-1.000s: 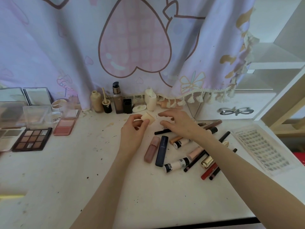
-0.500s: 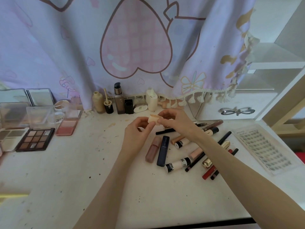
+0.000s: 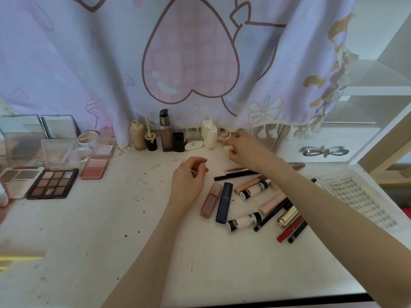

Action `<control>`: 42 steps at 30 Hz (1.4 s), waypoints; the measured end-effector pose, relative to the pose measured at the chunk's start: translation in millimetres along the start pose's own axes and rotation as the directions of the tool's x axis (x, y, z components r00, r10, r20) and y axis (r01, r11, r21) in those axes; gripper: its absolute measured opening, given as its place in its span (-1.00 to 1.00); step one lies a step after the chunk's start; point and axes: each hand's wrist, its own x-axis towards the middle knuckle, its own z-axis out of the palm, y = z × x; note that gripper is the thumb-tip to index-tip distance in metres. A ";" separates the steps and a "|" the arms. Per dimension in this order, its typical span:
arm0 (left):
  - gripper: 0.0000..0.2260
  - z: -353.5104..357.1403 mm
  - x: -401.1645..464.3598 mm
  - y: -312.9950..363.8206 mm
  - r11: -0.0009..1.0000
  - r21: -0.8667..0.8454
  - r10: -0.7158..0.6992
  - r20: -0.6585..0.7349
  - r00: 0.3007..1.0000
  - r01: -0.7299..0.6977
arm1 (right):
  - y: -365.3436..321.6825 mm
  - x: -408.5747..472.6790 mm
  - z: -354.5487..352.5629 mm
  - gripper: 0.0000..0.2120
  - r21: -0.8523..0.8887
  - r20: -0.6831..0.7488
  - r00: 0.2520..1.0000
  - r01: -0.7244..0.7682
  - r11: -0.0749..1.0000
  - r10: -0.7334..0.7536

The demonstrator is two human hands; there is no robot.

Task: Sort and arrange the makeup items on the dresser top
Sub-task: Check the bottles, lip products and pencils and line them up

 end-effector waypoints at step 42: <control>-0.63 -37.8 -41.6 26.3 0.900 0.435 -0.235 0.420 0.876 0.033 | -36.1 -86.8 12.7 -0.71 0.165 -0.005 0.995 0.100 0.981 -0.101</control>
